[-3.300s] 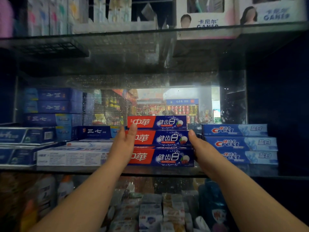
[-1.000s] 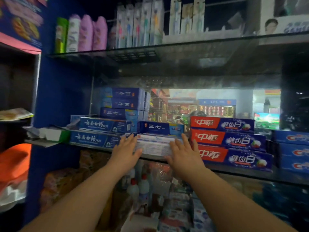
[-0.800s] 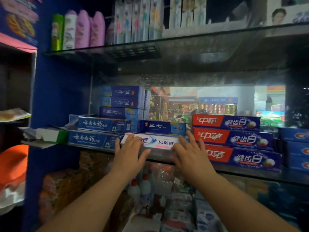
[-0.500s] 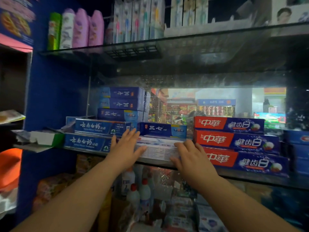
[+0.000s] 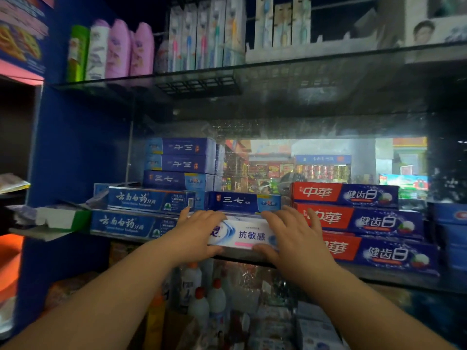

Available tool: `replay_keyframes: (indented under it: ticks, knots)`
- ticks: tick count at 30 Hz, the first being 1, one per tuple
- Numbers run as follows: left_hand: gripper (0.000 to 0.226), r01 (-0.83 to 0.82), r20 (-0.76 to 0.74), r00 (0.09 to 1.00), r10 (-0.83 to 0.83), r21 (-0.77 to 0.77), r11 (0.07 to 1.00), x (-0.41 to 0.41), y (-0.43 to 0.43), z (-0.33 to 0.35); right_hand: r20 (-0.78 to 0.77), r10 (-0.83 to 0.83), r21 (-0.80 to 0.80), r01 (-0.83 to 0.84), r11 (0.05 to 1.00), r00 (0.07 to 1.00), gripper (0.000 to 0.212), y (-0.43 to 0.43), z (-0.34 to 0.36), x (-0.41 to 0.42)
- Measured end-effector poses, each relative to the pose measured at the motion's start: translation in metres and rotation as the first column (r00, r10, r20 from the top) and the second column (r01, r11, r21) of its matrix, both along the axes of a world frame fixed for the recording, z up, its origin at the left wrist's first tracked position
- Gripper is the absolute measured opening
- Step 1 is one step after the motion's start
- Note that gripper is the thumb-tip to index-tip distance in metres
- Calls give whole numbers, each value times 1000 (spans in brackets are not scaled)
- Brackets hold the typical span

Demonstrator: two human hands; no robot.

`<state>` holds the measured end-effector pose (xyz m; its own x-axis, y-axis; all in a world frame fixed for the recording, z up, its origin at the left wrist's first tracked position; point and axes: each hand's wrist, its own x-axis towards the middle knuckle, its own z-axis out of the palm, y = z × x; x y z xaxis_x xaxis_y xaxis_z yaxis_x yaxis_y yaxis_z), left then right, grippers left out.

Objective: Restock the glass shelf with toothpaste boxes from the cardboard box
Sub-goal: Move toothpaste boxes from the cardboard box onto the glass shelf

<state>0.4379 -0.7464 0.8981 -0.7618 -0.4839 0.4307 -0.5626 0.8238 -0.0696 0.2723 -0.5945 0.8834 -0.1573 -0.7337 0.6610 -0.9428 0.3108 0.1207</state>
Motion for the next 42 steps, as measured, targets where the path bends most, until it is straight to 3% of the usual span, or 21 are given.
replay_keyframes:
  ticks: [3,7,14,16,19,21,24,32,34,36,38,40,42]
  knots:
    - [61,24,5,1000,-25,89,996,8,8,7,-11,-63,175,64,982,998,66,-6,18,5]
    - [39,58,-65,997,-49,156,986,7,9,9,35,-52,255,41,966,998,50,-17,25,10]
    - [50,-6,-315,948,-43,-152,988,-17,2,32,-65,7,26,-5,1000,998,54,-32,58,-9]
    - [53,22,-459,886,-65,-99,995,-27,0,34,-69,4,-16,-5,1000,998,51,-37,71,-14]
    - [57,154,-737,676,-3,137,979,-37,-3,27,-62,-44,1,45,999,997,52,-49,79,-25]
    - [57,209,-815,568,116,279,937,-42,-5,18,-38,-80,49,82,995,996,51,-58,79,-30]
    - [54,221,-824,527,208,369,903,-49,-8,3,-32,-140,149,144,978,990,45,-74,74,-37]
    - [37,12,-736,612,289,374,927,-55,-17,-12,-110,-283,272,303,914,953,28,-91,69,-48]
    - [35,-86,-706,684,183,171,982,-60,-14,-16,-78,-254,254,265,930,964,28,-91,71,-48]
    - [39,-57,-532,847,19,-55,997,-68,-15,-22,-35,-196,218,199,955,980,34,-88,76,-49]
    - [47,-1,-344,939,2,2,1000,-71,-16,-22,-30,-161,169,164,972,987,40,-85,82,-48]
    - [48,-16,-251,968,24,35,999,-68,-17,-20,-1,-148,120,147,982,989,42,-84,87,-48]
    - [44,-50,-215,976,33,-76,996,-62,-12,-17,39,-139,80,136,987,990,42,-83,89,-47]
